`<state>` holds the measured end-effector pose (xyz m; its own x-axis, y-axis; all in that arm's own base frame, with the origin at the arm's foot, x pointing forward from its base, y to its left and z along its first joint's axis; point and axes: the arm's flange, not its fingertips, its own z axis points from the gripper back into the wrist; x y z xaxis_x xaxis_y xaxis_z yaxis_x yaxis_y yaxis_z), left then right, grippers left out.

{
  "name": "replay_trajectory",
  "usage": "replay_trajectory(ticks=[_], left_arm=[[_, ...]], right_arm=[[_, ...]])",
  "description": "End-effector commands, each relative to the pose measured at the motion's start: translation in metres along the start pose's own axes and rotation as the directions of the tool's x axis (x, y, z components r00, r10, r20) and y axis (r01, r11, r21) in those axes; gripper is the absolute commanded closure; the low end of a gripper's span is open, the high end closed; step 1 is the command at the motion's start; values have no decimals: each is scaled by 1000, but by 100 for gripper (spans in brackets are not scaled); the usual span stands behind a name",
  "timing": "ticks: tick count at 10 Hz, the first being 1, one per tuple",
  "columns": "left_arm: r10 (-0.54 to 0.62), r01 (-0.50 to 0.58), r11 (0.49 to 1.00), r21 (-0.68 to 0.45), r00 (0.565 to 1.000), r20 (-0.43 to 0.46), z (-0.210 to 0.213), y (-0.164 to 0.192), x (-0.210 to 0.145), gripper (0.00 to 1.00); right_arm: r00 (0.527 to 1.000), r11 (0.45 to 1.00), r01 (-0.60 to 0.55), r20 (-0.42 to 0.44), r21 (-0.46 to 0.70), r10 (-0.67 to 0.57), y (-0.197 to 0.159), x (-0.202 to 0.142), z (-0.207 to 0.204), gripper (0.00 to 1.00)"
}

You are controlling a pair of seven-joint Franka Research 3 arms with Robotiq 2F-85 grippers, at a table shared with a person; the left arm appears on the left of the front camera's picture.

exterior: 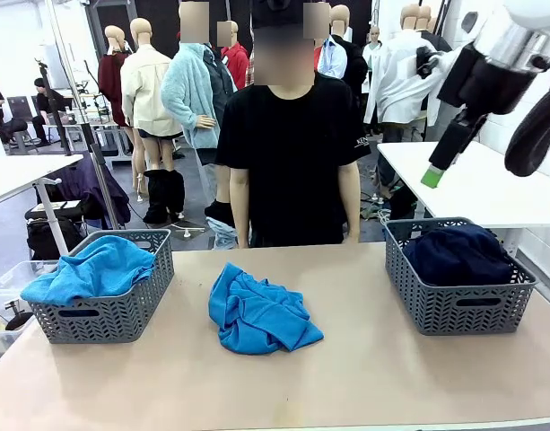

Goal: Sort the tops and bottoms.
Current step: Lift clothes from the center of the table with your right hand.

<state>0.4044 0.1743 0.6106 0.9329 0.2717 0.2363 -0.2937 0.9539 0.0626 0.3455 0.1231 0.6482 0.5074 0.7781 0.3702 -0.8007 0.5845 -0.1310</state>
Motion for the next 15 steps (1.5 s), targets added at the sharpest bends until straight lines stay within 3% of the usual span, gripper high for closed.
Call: replay_trajectory(ticks=[1, 2, 4, 6, 7, 8, 9, 10, 11, 15], left_arm=[[19, -19, 1000, 1, 1000, 9, -1, 0, 0, 0], [19, -19, 1000, 1, 1000, 9, -1, 0, 0, 0], [19, -19, 1000, 1, 1000, 9, -1, 0, 0, 0], [19, -19, 1000, 1, 1000, 9, -1, 0, 0, 0], [19, -19, 1000, 1, 1000, 9, -1, 0, 0, 0], [19, -19, 1000, 1, 1000, 9, -1, 0, 0, 0], [19, -19, 1000, 1, 1000, 9, -1, 0, 0, 0], [19, -19, 1000, 1, 1000, 9, -1, 0, 0, 0], [19, -19, 1000, 1, 1000, 9, -1, 0, 0, 0], [19, -19, 1000, 1, 1000, 9, -1, 0, 0, 0]], right_arm=[[974, 974, -216, -50, 72, 220, -1, 88, -54, 0], [965, 961, -244, -67, 133, 254, -2, 136, -91, 0], [970, 959, -233, -38, 165, 242, 16, 189, -145, 0], [990, 984, -127, -40, 125, 133, 28, 215, -210, 0], [998, 964, -46, -20, 262, 53, 26, 219, -240, 0], [999, 950, 32, 3, 311, -35, 30, 213, -249, 0], [997, 964, 66, 12, 258, -71, 40, 209, -252, 0], [998, 981, 47, -54, 186, -38, 55, 205, -262, 0], [1000, 961, 3, -29, 277, 5, 28, 215, -260, 0], [1000, 961, 3, -29, 277, 5, 28, 215, -260, 0]])
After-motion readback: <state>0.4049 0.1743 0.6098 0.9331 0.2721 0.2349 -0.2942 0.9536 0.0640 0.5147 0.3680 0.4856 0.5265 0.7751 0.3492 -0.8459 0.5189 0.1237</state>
